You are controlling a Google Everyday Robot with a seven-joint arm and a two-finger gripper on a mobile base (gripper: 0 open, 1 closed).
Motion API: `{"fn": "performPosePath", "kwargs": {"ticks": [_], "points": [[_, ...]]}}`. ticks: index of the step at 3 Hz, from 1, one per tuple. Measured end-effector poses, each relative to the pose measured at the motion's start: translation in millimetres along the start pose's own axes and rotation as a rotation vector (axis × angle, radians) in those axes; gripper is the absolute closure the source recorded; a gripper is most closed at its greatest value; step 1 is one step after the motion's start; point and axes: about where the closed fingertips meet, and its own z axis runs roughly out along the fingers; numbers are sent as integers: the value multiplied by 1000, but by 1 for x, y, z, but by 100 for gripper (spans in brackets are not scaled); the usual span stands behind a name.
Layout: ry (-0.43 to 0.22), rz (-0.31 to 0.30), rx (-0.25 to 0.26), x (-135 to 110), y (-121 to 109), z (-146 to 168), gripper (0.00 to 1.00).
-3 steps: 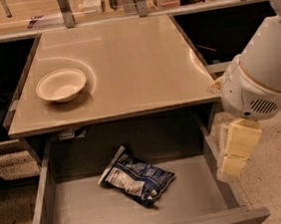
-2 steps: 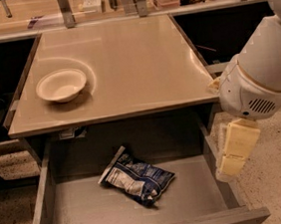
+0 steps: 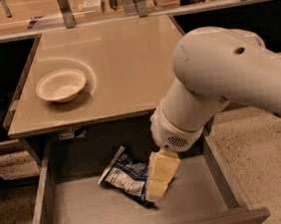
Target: Pick blue chip bag from top drawer and place on counter
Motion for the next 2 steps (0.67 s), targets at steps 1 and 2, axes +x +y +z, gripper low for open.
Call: {"fn": "performPosePath", "kwargs": {"ticks": [1, 2], "points": [[0, 0, 8, 0, 0, -3, 0], [-26, 1, -11, -3, 7, 9, 0]]}}
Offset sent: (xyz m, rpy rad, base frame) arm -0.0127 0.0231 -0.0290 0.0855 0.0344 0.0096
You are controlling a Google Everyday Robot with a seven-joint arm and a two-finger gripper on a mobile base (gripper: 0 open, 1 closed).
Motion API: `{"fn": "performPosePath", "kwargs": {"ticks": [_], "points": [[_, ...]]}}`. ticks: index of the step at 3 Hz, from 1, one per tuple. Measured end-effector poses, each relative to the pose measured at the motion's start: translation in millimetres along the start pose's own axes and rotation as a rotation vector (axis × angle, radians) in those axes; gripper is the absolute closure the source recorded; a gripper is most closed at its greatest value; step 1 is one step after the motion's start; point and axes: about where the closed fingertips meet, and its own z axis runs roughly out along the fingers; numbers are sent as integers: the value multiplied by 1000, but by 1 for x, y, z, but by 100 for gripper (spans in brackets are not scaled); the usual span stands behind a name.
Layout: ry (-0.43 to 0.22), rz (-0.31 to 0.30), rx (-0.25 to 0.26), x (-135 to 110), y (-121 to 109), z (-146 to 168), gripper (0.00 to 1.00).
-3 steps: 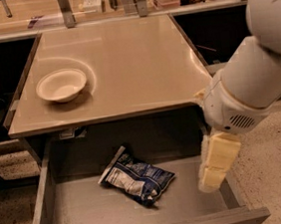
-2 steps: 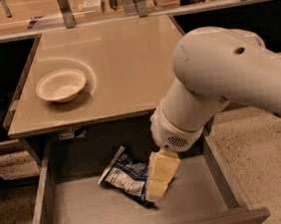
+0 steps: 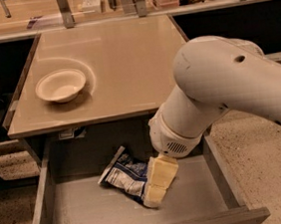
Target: Pick blue chip bag from top drawer and place on counter
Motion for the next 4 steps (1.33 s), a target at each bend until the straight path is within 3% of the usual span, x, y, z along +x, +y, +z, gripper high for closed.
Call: {"fn": "performPosePath", "kwargs": {"ticks": [1, 2, 4], "points": [[-7, 40, -19, -4, 2, 51, 0], [-19, 145, -8, -4, -12, 96, 0], [-27, 167, 0, -7, -14, 97, 0]]}}
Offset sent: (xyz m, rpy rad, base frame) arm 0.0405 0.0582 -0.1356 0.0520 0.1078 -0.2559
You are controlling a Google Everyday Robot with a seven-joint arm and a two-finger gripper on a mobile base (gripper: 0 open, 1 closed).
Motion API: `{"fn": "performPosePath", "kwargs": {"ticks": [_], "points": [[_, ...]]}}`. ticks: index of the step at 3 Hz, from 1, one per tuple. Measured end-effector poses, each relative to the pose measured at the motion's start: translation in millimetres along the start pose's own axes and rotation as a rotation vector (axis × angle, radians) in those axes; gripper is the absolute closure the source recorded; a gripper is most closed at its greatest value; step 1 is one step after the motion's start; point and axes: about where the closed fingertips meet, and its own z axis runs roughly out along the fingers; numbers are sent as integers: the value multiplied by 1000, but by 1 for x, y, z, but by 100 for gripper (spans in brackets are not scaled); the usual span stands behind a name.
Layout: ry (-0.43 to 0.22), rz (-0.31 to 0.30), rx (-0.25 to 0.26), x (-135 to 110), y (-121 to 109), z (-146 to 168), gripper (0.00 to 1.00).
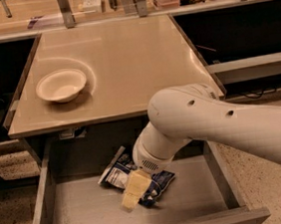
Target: Pick blue chip bag from top drawer and place on counter
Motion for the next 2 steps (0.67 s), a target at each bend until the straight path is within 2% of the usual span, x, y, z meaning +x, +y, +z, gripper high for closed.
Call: {"fn": "performPosePath", "kwargs": {"ticks": [1, 2], "points": [[-15, 4, -14, -1, 3, 11, 0], [-8, 29, -6, 4, 1, 42, 0]]}}
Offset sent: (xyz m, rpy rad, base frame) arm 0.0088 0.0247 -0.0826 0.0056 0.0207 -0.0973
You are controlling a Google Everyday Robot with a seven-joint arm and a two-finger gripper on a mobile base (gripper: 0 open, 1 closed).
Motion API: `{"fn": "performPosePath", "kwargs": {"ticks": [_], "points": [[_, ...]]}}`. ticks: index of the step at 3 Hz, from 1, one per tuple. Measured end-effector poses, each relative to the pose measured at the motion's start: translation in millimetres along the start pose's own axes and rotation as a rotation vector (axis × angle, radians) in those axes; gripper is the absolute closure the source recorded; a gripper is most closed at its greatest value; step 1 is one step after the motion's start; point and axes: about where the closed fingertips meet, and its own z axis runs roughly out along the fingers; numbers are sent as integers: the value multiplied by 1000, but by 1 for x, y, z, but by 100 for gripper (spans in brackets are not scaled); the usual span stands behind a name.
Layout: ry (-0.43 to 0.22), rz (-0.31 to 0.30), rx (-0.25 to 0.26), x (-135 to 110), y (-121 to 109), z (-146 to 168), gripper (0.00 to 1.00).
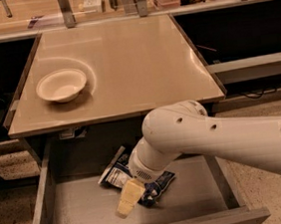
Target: Pick blue chip bag from top drawer and place on counter
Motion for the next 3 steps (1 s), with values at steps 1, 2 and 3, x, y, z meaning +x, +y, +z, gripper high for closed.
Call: {"fn": "performPosePath", "kwargs": {"ticks": [1, 2, 3], "points": [[7, 28, 34, 3, -7, 27, 0], [4, 46, 74, 5, -15, 45, 0], [9, 63, 106, 12, -26, 64, 0]]}}
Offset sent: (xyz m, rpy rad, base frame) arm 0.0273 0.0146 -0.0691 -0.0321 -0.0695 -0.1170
